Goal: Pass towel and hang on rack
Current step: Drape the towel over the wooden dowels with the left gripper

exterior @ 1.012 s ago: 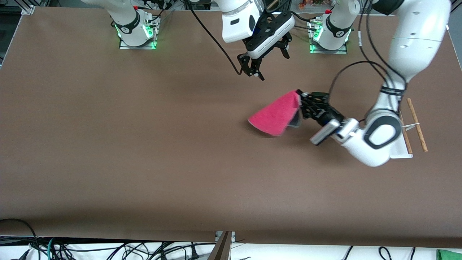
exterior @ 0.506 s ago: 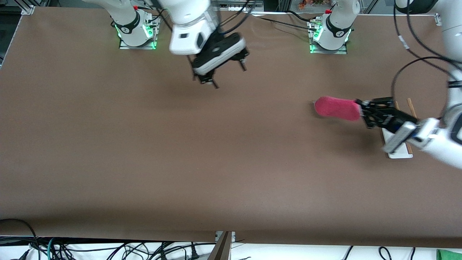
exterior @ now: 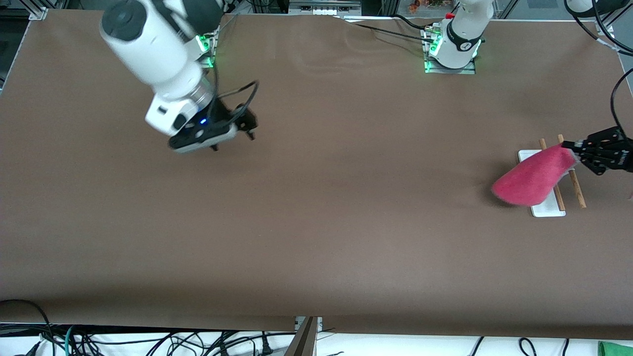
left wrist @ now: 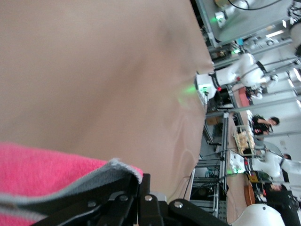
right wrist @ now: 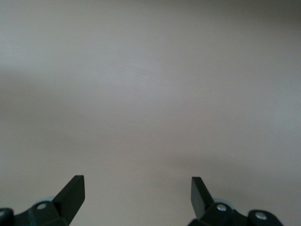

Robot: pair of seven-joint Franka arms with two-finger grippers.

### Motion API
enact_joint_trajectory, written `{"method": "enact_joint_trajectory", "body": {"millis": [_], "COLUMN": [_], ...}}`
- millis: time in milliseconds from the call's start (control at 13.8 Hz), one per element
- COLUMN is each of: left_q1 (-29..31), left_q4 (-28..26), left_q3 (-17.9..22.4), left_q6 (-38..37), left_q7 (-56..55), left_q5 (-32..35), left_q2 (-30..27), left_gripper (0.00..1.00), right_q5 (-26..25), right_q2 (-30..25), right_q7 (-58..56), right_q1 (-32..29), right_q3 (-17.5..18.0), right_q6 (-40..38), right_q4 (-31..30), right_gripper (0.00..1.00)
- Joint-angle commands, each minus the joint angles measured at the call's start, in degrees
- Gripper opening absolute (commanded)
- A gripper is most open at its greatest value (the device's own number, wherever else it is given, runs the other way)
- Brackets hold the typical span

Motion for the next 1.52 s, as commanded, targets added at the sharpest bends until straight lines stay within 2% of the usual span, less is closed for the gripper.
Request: {"method": "enact_joint_trajectory", "body": {"millis": [0,145,217,434,723,867,1012,1229,1301,1373,1446], "left_q1": [-0.6,-0.6,-0.5,-0.5,-0.5,-0.5,0.2,0.5,0.1,-0.1,-0.2], "left_q4": [4.7,6.5,6.8,6.4,5.2,5.1,4.0,2.6,2.6,2.6,2.6], "left_q3": [3.5,5.6,6.5,10.6,11.3,11.2,11.3,11.3,11.3,11.2,11.1], "left_q6": [0.2,1.9,3.7,10.0,16.2,18.9,21.3,26.3,26.7,27.2,28.1], "left_q7": [1.2,6.2,8.1,15.0,20.2,21.5,24.2,24.0,23.6,23.5,22.5], "left_q5": [4.3,8.9,10.4,12.4,15.4,17.6,19.7,19.9,20.0,19.9,19.7], "left_q2": [0.6,0.6,0.6,0.7,1.3,1.8,3.4,4.3,4.5,4.6,4.6], "left_gripper": [0.0,0.0,0.0,0.0,0.0,0.0,0.0,0.0,0.04,0.4,0.99], "right_q5": [-0.5,-1.0,-1.1,-2.8,-6.1,-8.6,-8.6,-8.0,-7.8,-7.7,-7.1], "right_q2": [-3.0,-4.0,-4.7,-7.3,-11.8,-14.1,-14.8,-14.6,-14.6,-14.5,-14.5], "right_q7": [0.3,-0.4,-1.5,-7.5,-10.7,-11.6,-11.6,-11.6,-11.3,-10.8,-10.8], "right_q1": [-6.3,-11.0,-12.6,-13.6,-14.2,-14.2,-14.2,-14.2,-14.2,-14.2,-14.2], "right_q3": [1.4,0.7,-0.8,-6.5,-11.7,-11.9,-11.9,-12.4,-12.6,-12.8,-13.1], "right_q6": [0.8,0.7,0.3,-3.8,-8.6,-13.0,-18.0,-19.0,-18.8,-19.0,-18.8], "right_q4": [-6.9,-8.8,-9.4,-9.8,-9.3,-8.9,-6.2,-2.8,-2.5,-2.5,-2.5], "right_gripper": [1.0,1.0,1.0,1.0,1.0,1.0,1.0,1.0,1.0,1.0,1.0]}}
